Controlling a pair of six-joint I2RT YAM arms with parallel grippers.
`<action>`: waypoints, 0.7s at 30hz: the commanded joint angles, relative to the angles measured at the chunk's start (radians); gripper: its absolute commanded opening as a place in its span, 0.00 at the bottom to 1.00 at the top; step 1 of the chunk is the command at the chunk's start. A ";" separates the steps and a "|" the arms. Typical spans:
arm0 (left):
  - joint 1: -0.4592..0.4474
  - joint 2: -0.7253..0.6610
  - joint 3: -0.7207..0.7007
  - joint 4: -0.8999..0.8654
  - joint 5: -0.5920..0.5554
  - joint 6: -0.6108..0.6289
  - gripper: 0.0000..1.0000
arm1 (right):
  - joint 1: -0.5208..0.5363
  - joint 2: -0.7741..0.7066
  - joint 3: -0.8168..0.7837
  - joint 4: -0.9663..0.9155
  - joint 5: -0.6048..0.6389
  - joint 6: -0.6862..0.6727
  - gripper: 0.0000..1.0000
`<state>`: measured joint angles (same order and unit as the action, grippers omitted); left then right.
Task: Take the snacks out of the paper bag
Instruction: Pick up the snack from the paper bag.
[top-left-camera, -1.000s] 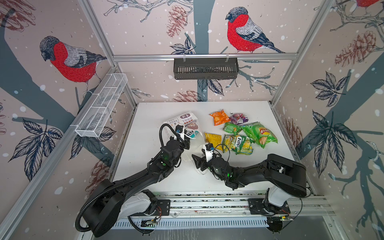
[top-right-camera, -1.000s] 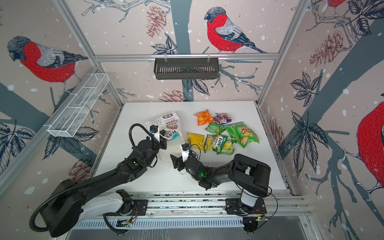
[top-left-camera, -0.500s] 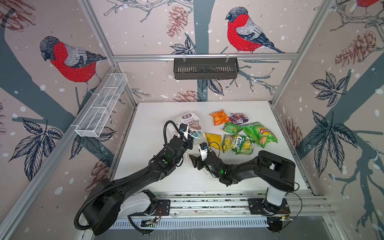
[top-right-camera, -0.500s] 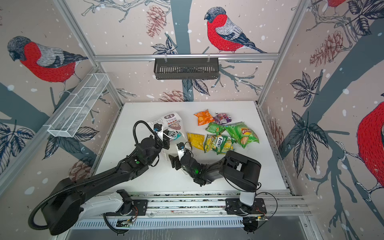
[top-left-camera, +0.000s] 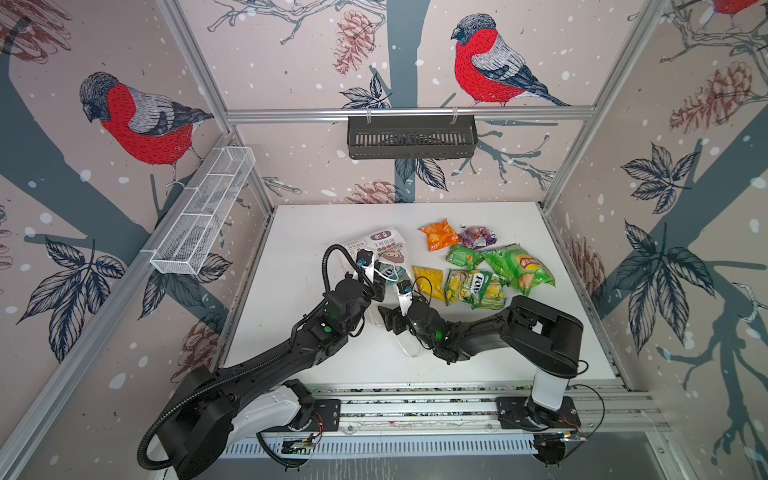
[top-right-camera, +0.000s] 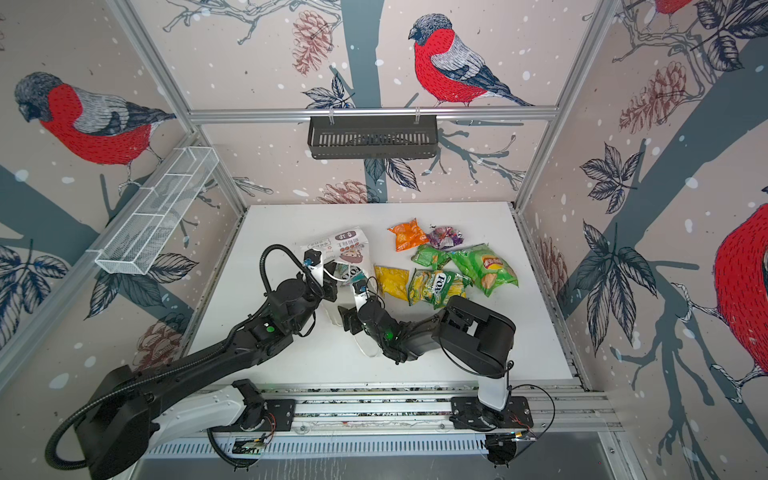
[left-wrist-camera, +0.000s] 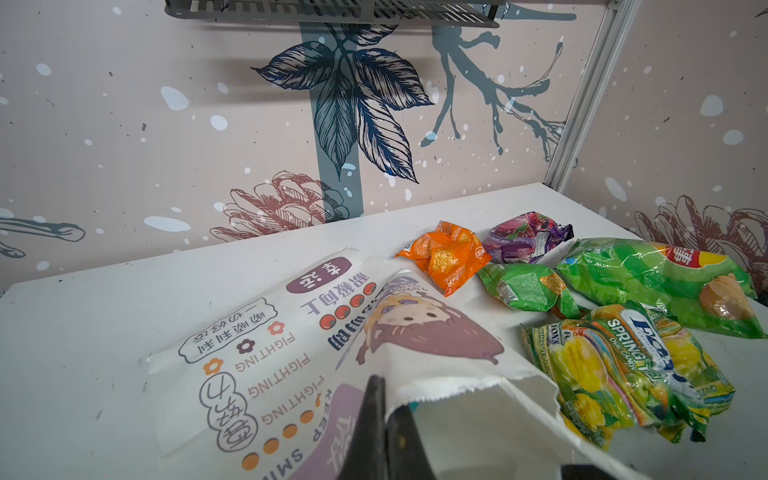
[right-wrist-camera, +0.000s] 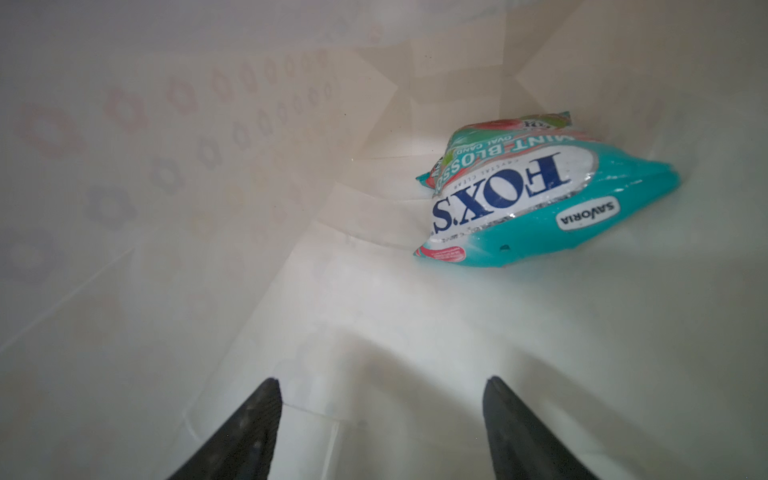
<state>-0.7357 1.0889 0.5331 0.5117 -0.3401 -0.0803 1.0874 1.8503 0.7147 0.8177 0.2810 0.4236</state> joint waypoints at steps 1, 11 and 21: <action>-0.005 -0.008 -0.001 0.027 0.019 -0.006 0.00 | 0.001 0.009 0.014 -0.033 -0.008 0.009 0.81; -0.008 0.002 0.028 0.005 0.041 -0.003 0.00 | 0.011 0.077 0.125 -0.213 0.033 0.001 0.86; -0.018 0.007 0.021 0.006 0.059 0.002 0.00 | 0.006 0.068 0.157 -0.210 0.084 -0.043 0.98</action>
<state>-0.7509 1.0950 0.5537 0.4747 -0.2909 -0.0776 1.0966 1.9251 0.8581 0.6163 0.3237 0.4053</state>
